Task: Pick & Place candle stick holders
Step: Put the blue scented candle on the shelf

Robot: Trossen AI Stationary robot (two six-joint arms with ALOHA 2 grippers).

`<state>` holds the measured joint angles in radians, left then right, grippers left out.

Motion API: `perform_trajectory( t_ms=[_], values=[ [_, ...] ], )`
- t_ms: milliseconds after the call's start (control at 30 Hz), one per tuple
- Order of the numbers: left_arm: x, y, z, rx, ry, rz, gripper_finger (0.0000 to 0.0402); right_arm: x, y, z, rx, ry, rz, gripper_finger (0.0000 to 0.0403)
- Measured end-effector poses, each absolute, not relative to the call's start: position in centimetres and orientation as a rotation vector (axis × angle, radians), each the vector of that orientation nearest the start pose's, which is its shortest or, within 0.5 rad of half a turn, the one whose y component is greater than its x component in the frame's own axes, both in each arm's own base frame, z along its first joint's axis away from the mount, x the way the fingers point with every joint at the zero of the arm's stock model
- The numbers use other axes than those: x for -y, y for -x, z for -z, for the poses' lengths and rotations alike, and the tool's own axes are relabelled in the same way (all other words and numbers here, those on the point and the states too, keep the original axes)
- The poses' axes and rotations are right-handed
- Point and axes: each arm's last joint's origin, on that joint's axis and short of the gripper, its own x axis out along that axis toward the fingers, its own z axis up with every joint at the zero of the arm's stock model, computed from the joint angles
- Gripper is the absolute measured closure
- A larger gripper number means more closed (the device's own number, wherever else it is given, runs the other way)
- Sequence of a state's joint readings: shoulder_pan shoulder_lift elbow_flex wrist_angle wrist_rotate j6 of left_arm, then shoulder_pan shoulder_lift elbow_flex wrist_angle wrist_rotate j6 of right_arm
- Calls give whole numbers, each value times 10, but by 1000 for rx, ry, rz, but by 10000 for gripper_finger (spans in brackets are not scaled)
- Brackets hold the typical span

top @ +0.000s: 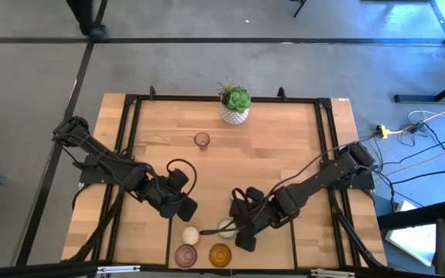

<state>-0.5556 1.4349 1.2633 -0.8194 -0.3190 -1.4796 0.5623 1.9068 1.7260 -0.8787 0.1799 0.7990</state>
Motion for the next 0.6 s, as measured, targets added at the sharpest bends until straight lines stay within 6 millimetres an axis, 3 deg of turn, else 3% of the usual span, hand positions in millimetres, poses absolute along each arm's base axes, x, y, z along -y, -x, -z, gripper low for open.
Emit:
perform_trajectory(
  t_ms=[600],
  values=[
    [145,-249,-303,-824,935,-466,400,-211,-355,-281,-1041,-349,8,403]
  ],
)
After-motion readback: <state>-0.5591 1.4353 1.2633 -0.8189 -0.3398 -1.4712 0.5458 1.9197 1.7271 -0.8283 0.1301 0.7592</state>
